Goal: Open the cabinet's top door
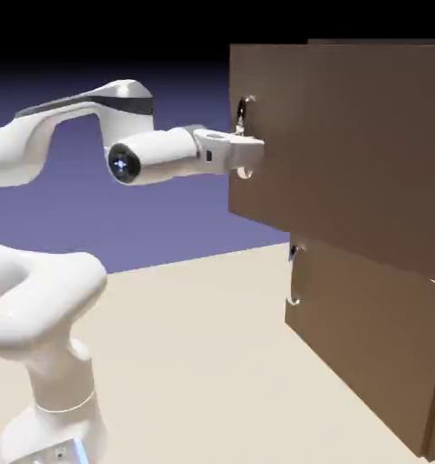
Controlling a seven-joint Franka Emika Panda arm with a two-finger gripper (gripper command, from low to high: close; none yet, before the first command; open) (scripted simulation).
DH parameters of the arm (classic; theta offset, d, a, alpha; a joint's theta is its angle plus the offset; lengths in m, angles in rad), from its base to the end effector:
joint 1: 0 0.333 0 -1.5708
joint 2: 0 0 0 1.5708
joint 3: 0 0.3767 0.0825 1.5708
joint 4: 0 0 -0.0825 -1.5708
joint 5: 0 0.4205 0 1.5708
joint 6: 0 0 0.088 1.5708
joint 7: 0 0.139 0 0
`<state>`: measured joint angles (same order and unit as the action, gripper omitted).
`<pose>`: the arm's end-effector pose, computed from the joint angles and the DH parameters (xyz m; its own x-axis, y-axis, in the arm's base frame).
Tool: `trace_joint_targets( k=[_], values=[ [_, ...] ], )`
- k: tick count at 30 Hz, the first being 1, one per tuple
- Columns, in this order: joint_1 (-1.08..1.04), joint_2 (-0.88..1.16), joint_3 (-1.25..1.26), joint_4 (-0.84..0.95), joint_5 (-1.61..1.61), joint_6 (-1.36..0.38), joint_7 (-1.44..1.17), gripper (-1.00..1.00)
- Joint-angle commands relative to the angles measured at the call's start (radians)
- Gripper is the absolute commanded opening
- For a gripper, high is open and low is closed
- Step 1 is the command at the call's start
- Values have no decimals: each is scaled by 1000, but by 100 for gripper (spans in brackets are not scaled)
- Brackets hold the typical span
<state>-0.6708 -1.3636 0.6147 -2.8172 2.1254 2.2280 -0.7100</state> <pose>0.3039 0.0827 0.5762 0.2925 -0.6435 0.7073 0.2927 -0.6439 -0.7069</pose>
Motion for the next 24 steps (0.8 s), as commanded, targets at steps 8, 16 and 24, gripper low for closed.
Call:
trace_joint_targets(
  k=[8, 16, 24],
  values=[
    [51, -55, -290, -109, -259, -203, -17, -100],
    [38, -36, -580, -130, -526, -399, -51, -100],
    [35, 82, -870, -66, -797, -604, -114, -100]
  ],
)
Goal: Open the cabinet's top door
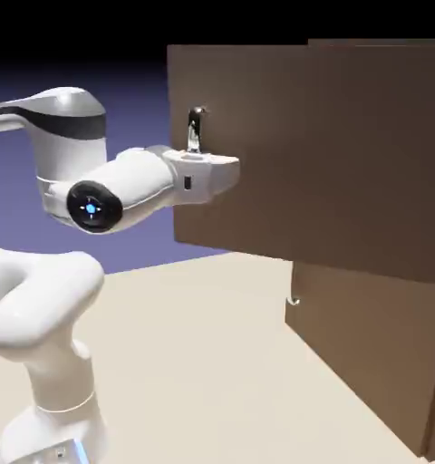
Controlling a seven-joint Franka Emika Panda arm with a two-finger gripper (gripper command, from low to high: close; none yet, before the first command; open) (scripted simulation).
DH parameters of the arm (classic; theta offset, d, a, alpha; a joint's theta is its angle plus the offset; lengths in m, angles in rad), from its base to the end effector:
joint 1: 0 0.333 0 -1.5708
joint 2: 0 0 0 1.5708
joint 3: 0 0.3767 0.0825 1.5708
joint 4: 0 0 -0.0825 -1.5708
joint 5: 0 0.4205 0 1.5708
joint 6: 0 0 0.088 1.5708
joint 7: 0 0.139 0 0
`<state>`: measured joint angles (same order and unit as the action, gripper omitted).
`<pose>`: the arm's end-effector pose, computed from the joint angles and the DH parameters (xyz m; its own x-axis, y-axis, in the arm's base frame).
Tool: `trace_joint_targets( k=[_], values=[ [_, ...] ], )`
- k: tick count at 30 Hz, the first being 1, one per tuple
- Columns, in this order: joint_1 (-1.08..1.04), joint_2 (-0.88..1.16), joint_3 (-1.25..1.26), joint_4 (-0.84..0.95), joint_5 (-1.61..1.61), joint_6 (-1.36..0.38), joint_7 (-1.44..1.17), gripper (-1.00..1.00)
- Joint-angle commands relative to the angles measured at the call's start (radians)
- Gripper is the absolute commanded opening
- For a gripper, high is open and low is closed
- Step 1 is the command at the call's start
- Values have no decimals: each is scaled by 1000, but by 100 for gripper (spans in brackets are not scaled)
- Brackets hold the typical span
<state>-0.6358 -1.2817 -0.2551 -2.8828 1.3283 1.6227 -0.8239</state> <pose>0.1853 -0.0626 0.5774 0.5161 -0.4831 0.7072 0.5163 -0.4833 -0.7070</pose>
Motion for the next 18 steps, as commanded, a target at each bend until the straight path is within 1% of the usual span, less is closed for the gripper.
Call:
trace_joint_targets(
  k=[1, 9, 18],
  values=[
    [4, 22, -36, 15, -33, -26, -10, -100],
    [108, 242, -326, 203, -283, -258, -98, -100],
    [373, 500, -652, 517, -469, -535, -193, -100]
  ],
)
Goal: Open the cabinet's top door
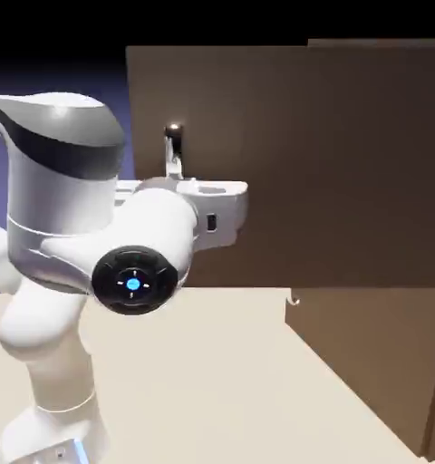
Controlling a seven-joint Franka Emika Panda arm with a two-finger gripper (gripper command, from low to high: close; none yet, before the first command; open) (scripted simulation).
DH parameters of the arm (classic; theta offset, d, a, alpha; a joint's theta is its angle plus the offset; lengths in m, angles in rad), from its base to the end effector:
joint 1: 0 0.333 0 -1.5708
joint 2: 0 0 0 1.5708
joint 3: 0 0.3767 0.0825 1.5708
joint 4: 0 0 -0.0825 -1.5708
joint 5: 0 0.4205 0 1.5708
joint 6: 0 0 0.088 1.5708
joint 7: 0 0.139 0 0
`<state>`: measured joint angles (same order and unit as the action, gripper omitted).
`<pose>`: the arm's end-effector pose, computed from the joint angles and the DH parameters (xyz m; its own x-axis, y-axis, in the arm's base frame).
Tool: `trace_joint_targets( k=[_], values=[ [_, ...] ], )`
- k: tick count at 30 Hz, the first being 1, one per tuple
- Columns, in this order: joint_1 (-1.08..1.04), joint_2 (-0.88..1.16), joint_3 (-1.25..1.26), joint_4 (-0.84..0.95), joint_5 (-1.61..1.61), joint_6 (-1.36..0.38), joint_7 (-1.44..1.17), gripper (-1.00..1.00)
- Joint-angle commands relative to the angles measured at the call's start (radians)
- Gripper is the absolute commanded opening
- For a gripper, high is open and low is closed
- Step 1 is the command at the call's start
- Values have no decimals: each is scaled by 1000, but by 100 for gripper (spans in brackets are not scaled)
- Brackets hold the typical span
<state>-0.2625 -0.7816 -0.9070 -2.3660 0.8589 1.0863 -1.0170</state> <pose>0.1333 -0.2572 0.5972 0.6605 -0.2523 0.7072 0.6606 -0.2525 -0.7070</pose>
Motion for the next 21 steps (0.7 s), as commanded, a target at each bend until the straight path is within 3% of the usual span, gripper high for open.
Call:
trace_joint_targets(
  k=[1, 11, 21],
  values=[
    [36, 24, -36, 35, -13, -28, -9, -100],
    [398, 143, -368, 323, -97, -226, -49, -100],
    [761, 78, -631, 572, -162, -334, 13, -100]
  ],
)
